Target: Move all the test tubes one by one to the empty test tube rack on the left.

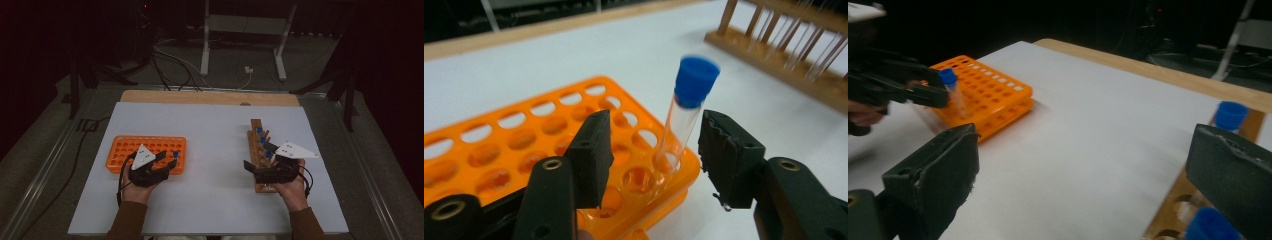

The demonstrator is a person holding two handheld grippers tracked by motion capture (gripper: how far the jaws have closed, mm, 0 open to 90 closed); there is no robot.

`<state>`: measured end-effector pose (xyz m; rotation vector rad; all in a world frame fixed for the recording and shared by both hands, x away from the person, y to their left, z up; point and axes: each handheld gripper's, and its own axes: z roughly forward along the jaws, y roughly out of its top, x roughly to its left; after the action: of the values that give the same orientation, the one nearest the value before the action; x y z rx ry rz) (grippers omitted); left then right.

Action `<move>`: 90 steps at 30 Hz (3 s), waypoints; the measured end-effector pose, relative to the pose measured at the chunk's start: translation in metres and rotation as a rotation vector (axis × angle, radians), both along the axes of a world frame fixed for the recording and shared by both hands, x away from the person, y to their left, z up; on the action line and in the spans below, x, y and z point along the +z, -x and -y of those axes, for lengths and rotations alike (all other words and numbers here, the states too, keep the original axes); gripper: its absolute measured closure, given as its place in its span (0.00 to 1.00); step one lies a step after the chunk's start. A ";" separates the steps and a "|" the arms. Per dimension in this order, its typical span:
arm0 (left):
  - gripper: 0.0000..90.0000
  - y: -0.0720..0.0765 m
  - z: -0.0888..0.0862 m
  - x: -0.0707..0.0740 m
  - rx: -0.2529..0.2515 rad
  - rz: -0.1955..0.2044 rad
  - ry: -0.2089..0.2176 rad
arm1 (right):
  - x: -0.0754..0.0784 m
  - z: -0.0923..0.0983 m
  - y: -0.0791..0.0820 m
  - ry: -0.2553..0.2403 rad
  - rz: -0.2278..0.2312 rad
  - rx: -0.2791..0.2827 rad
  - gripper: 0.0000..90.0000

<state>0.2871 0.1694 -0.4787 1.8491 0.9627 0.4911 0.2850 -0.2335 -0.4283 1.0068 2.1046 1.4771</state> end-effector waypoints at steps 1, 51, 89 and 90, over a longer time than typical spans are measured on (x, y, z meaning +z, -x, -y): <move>0.53 0.001 -0.002 0.002 -0.001 0.007 0.021 | 0.000 0.000 0.000 0.000 0.000 0.000 0.01; 0.01 0.014 -0.029 0.008 0.174 0.025 0.078 | -0.036 0.026 -0.008 0.170 -0.029 -0.123 0.86; 0.01 0.012 -0.018 0.025 0.049 0.047 0.122 | 0.025 0.030 -0.006 0.130 -0.004 -0.095 0.86; 0.01 0.012 -0.018 0.026 0.045 0.050 0.130 | 0.027 0.029 -0.006 0.133 -0.002 -0.095 0.86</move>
<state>0.2749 0.1872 -0.4525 1.6947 0.9817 0.4880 0.2910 -0.2624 -0.4008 1.0433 2.0951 1.2740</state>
